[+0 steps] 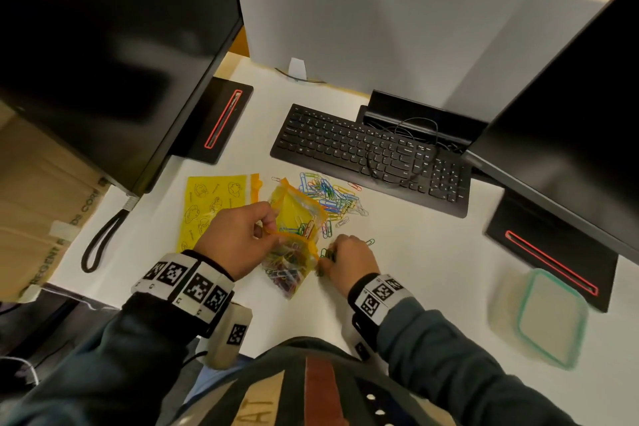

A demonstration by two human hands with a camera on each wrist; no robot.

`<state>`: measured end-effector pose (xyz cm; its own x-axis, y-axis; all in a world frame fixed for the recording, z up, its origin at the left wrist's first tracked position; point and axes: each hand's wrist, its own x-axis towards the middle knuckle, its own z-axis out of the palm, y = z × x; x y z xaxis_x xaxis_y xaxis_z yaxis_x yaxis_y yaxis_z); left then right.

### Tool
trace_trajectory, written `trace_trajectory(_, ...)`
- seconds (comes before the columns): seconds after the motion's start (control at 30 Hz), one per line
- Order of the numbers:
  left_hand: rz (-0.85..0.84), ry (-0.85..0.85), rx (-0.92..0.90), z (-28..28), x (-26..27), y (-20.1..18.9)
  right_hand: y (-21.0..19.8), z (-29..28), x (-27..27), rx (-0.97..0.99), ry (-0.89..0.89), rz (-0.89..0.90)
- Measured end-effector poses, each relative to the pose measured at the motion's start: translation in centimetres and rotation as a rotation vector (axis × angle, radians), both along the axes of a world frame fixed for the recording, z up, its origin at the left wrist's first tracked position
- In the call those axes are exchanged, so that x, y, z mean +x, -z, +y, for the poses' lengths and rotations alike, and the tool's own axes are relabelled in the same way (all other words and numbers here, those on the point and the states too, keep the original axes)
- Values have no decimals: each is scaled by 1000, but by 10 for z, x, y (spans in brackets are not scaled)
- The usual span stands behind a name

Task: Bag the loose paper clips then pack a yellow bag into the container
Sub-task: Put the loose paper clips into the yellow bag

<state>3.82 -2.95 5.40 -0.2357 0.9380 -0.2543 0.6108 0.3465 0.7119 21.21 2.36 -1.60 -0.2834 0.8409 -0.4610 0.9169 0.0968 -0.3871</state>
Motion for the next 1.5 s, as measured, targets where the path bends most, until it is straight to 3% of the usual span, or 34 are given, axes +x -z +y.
trace_trajectory(0.33, 2, -23, -3, -7, -7, 3, -2, 2, -15, 74, -211, -107)
trace_trajectory(0.53, -13, 8, 8, -4, -4, 5, -5, 10, -5, 13, -182, -94)
trace_trajectory(0.63, -9, 15, 10, -4, -4, 4, -12, 26, 9, 8, 57, 70)
trace_trajectory(0.7, -8, 14, 11, -4, -4, 5, -27, 37, 14, 11, 188, 299)
trace_trajectory(0.8, -12, 17, 5, -2, -3, 6, -61, 46, 5, -15, 164, 621)
trace_trajectory(0.87, -1, 27, -5, 0, -1, 6, -75, 45, -8, -27, 91, 687)
trace_trajectory(0.97, 8, 27, -13, 0, 1, 4, -76, 40, -21, 2, -12, 664)
trace_trajectory(1.07, -10, 18, -9, -2, 0, 3, -58, 54, -8, 127, 78, 630)
trace_trajectory(1.17, -30, 9, 2, -6, -3, 4, -29, 76, 16, 175, 75, 311)
trace_trajectory(1.27, -21, 11, -8, -9, -5, 3, -2, 83, 26, 44, -131, 32)
trace_trajectory(1.37, -12, 8, -13, -9, -5, 2, 10, 84, 23, 54, -233, -57)
trace_trajectory(1.5, -4, 18, -17, -8, -5, 1, 14, 83, 16, 159, -227, -66)
